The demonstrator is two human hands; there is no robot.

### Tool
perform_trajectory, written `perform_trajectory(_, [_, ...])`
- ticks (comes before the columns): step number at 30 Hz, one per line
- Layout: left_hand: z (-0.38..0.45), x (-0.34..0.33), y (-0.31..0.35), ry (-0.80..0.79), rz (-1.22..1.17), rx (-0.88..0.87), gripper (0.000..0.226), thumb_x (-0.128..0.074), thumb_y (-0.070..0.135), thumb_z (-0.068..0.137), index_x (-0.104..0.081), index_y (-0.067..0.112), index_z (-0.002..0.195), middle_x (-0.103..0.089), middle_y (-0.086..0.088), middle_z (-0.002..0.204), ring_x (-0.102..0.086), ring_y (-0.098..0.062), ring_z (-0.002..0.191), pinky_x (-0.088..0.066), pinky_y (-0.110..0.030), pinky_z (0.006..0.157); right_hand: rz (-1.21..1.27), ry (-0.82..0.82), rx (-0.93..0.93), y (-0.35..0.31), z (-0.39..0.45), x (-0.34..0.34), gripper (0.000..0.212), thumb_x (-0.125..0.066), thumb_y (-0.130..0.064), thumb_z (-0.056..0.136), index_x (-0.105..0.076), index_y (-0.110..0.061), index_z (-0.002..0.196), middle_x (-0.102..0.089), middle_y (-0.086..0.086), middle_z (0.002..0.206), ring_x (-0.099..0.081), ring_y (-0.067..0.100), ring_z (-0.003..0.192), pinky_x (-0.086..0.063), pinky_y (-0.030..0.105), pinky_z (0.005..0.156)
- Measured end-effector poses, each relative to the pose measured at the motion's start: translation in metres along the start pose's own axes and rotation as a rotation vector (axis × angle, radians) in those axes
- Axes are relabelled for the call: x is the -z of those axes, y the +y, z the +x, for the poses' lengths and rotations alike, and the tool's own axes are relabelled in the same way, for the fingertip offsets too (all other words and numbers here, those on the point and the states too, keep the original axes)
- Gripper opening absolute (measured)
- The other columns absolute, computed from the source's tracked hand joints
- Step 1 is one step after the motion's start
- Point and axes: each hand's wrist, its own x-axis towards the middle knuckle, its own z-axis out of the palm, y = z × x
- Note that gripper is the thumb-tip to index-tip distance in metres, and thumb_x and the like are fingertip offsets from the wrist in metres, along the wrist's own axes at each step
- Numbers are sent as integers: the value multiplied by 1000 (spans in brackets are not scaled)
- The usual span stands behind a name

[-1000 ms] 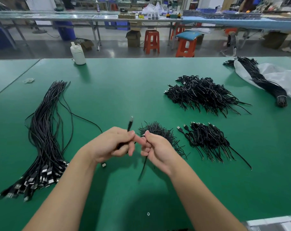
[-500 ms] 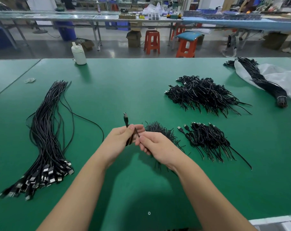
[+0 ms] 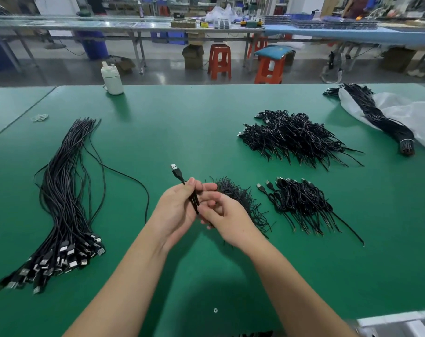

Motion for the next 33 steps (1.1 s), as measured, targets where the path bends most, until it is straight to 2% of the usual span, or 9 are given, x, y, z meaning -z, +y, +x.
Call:
perform_trajectory(3, [-2,0,-2,-27,-28,60,21,-53,25,88,-53,6,79,-70,-24,81,-69,-28,64,-57,-33,56,299,-83,42,1,-2,0,46,-65,7,88,-50,-8,129,-60,8,104,-59,13,93,-57,41,84])
perform_trajectory(8, [0,-2,-6,-90,35,54,22,-53,20,89,-56,2,76,-70,-27,90,-74,-35,81,-60,-35,70,175,21,86,7,-1,-1,72,-79,5,76,-47,-15,137,-65,3,122,-63,16,115,-47,35,105])
perform_trajectory(12, [-3,1,2,-265,121,159,27,-55,19,94,-65,4,74,-68,-30,106,-69,-40,103,-56,-38,86,105,39,186,8,-5,2,56,-75,6,77,-60,-22,122,-72,-5,106,-67,6,100,-52,22,90])
perform_trajectory(15, [-7,6,13,-390,198,226,30,-49,19,95,-69,1,81,-65,-31,117,-63,-38,114,-52,-38,95,-21,68,204,8,-9,4,42,-75,2,76,-65,-17,112,-70,0,101,-65,6,89,-52,23,82])
perform_trajectory(21, [-12,7,16,-372,274,223,34,-46,19,99,-70,5,78,-65,-28,118,-62,-35,117,-52,-36,96,-203,114,213,13,-9,4,29,-80,-15,77,-58,-31,86,-61,1,90,-52,2,66,-44,14,61])
perform_trajectory(24, [-13,6,13,-339,288,217,35,-43,17,99,-65,2,76,-65,-31,112,-66,-37,106,-54,-33,88,-63,73,153,20,-9,4,28,-83,-15,77,-59,-18,91,-64,-3,81,-54,6,67,-45,18,62])
perform_trajectory(26, [-13,6,10,-313,303,236,33,-45,19,97,-62,3,74,-67,-31,102,-69,-35,93,-55,-33,85,36,35,140,25,-10,0,41,-83,-11,75,-60,-18,109,-70,-5,91,-63,4,80,-49,15,75])
perform_trajectory(29, [-12,7,6,-309,347,263,33,-48,22,96,-64,8,71,-69,-26,94,-69,-30,85,-55,-32,80,-18,57,172,32,-11,-5,57,-84,-19,71,-58,-29,120,-72,-5,106,-67,8,100,-51,22,92])
perform_trajectory(33, [-12,6,0,-265,566,194,39,-44,19,103,-72,11,76,-70,-22,92,-64,-28,90,-48,-37,91,-263,228,248,35,-11,-6,48,-78,-22,74,-60,-26,119,-65,-9,108,-63,5,99,-49,22,89])
